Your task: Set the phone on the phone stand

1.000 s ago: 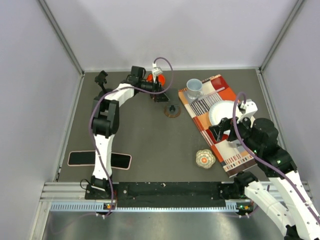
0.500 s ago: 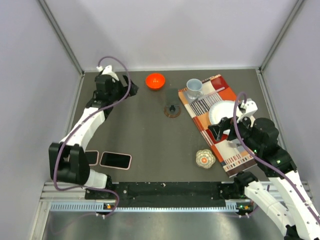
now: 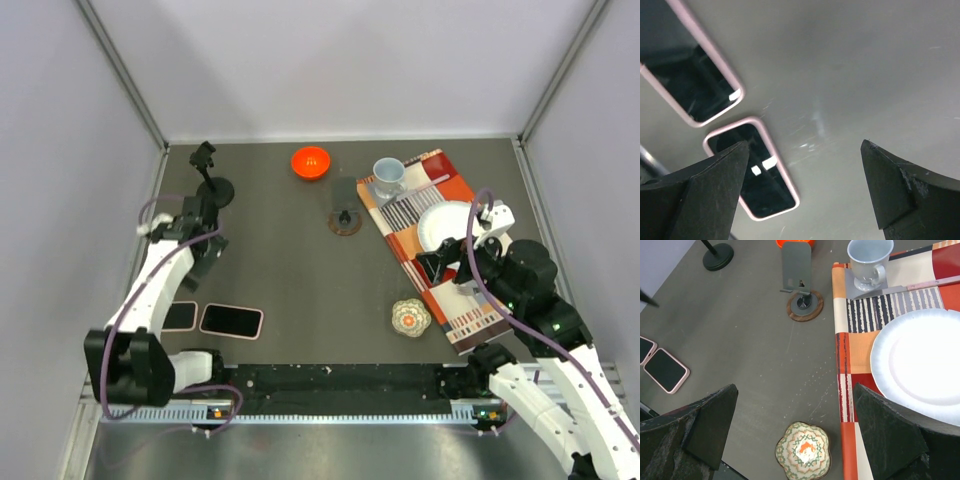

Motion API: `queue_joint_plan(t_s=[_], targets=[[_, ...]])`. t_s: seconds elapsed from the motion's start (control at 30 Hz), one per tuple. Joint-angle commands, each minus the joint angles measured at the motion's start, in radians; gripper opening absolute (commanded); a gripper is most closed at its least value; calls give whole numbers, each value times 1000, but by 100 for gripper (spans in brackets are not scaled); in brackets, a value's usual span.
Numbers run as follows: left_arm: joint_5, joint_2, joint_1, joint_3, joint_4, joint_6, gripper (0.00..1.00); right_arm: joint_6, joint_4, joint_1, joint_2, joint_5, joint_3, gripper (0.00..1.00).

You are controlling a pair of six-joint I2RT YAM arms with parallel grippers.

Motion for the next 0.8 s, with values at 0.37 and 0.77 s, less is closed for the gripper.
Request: queue_joint_plan(t_s=[0.37,0.77], targets=[[270,-154,109,-336,-89,-283,99,-13,40,-7,-42,-9,-16,99],[371,-70,155,-424,-16,-321,99,-16,38,-8,-55,-9,-22,99]])
